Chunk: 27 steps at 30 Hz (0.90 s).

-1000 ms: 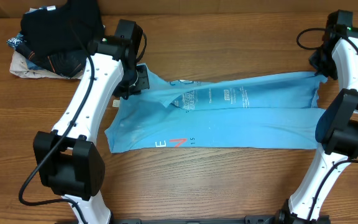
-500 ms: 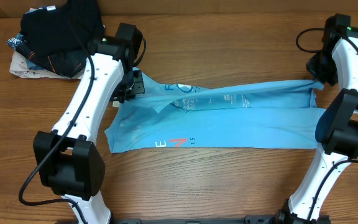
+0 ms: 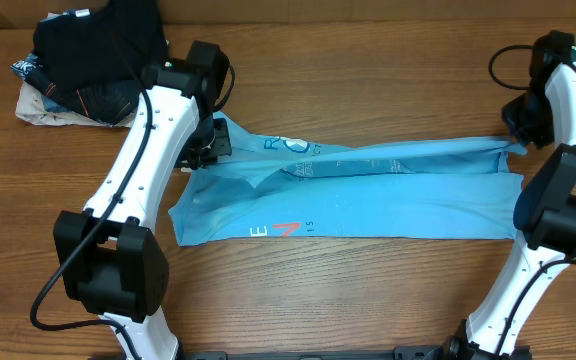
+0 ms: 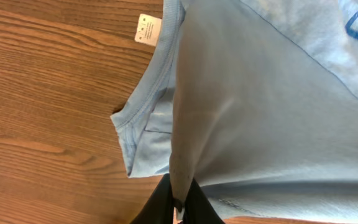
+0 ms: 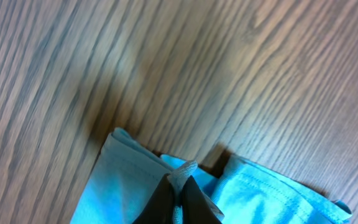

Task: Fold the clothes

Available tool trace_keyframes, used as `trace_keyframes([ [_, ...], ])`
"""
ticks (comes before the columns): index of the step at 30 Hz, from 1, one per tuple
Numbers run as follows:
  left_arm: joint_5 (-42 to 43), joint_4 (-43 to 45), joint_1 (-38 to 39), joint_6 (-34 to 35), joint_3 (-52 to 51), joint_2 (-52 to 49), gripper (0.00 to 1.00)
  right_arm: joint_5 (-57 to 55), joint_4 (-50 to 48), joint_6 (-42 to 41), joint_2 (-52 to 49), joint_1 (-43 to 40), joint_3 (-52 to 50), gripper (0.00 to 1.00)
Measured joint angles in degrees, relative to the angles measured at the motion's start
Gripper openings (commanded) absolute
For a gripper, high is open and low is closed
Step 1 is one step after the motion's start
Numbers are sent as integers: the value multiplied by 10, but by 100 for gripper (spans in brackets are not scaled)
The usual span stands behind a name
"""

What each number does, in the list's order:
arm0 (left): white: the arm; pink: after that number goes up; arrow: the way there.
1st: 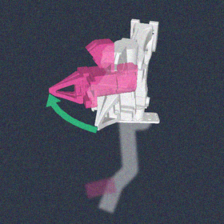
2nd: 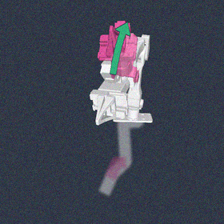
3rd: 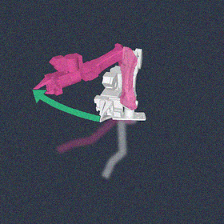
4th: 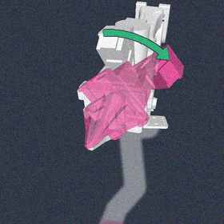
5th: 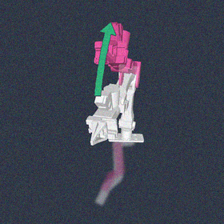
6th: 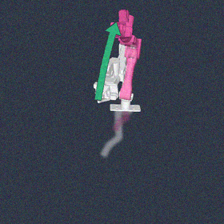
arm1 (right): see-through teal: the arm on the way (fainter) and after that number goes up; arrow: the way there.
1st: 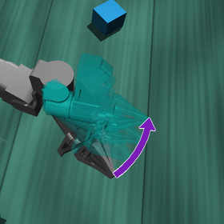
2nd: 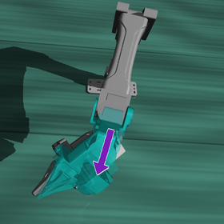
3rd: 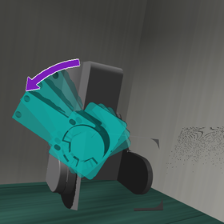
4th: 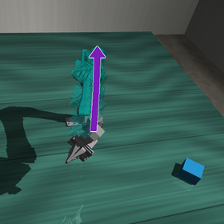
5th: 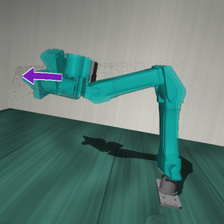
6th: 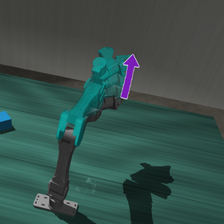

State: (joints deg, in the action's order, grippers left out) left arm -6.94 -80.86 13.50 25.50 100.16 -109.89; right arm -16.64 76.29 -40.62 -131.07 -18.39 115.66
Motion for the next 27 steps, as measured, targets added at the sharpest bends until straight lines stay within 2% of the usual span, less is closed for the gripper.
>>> trace_keyframes([
  [11,-9,15,0,0,-51,0,10,-3,54,-12,44,-6,0,4],
  [27,-7,18,0,-9,-53,0,15,-5,139,-44,44,-7,-1,4],
])
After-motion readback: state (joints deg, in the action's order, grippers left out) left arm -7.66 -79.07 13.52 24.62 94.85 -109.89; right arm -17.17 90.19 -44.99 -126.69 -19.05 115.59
